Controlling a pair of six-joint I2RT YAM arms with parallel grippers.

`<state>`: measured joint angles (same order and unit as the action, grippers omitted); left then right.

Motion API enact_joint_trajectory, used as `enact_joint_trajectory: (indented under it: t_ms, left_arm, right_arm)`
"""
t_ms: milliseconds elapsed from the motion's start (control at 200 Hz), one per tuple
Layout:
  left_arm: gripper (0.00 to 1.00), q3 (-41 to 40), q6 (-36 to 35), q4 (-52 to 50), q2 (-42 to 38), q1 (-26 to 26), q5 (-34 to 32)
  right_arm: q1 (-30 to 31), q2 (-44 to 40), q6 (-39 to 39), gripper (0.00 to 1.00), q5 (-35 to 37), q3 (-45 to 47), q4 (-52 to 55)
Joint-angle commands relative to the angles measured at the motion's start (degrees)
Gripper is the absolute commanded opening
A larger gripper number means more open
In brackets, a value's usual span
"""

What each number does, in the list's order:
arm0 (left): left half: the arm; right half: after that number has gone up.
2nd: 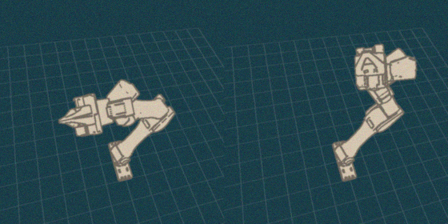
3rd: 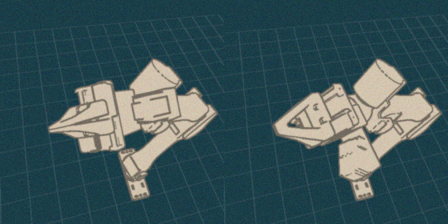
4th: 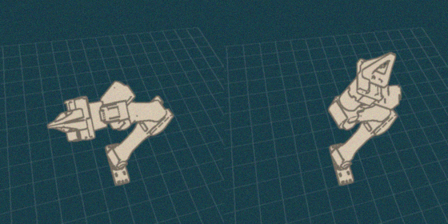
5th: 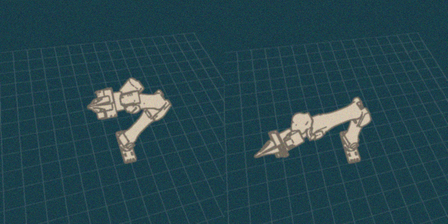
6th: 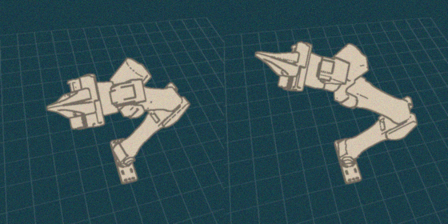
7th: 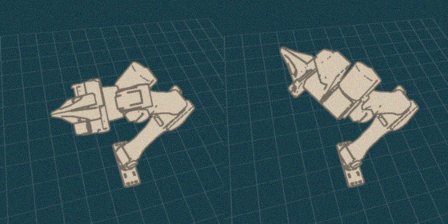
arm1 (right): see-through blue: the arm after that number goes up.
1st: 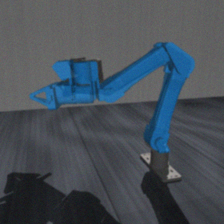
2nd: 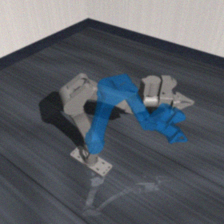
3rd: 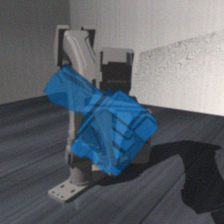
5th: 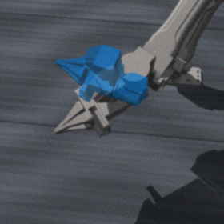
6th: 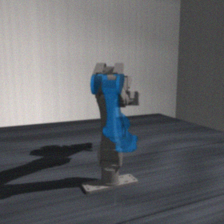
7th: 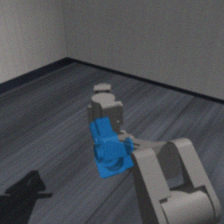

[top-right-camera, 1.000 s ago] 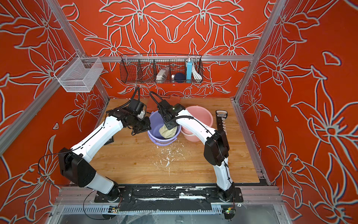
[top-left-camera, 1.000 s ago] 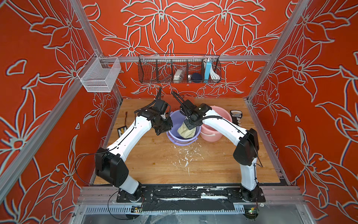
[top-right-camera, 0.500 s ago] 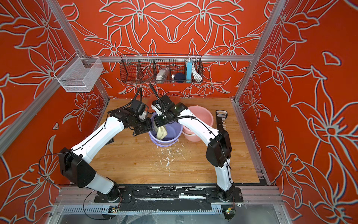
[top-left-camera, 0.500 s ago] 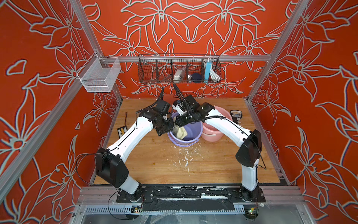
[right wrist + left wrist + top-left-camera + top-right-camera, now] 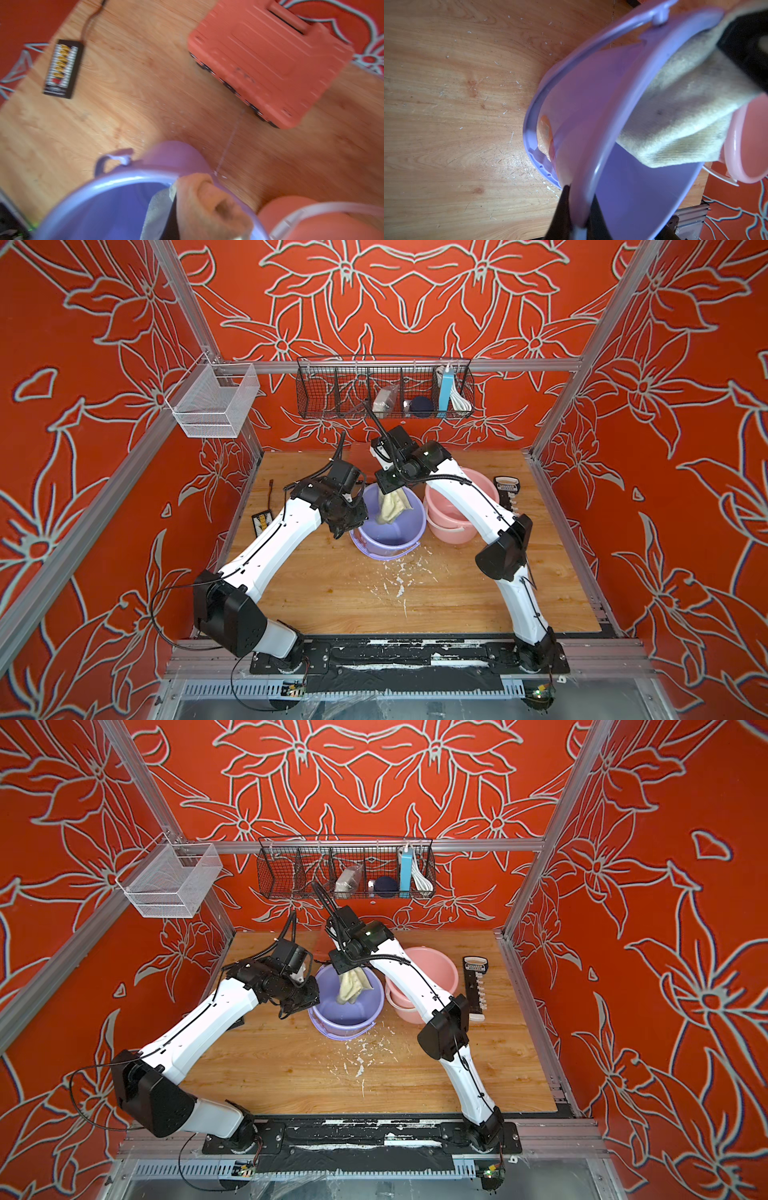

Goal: Wipe the inside of the bucket with a cloth
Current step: Wipe the dirt from the inside of the bucket.

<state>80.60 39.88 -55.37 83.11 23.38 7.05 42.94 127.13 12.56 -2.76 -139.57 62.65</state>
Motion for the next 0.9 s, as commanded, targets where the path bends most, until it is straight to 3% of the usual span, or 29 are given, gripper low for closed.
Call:
enact_joint_trajectory:
  t_ms: [0, 305, 470, 651, 736, 896]
  left_arm:
    - [0.0, 4.23, -1.15, 0.82, -0.93, 0.71, -1.29]
    - [0.0, 11.07, -2.64, 0.5, 3.54, 0.7, -4.32]
    - [0.0, 13.13, -3.26, 0.39, 4.78, 0.62, -5.74]
    - [0.0, 14.57, -4.18, -0.34, 6.46, 0.62, -5.9]
    - [0.0, 14.37, -4.04, -0.05, 6.36, 0.62, -5.95]
    - [0.0, 14.18, -3.77, 0.34, 6.19, 0.62, -5.07]
  right_arm:
    - [-1.54, -4.66, -2.26, 0.0, 7.26, 6.17, 1.51]
    - [-1.46, -14.42, -1.91, 0.0, 10.19, 22.34, 0.83]
    - [-1.13, -19.0, -0.24, 0.0, 7.51, 26.71, 0.86]
    - [0.29, -21.95, -0.7, 0.0, -3.75, 29.01, -0.08]
    - [1.63, -23.07, -1.43, 0.0, -13.43, 30.5, -1.4]
    - [4.67, -24.53, 1.53, 0.0, -27.06, 32.71, -11.95]
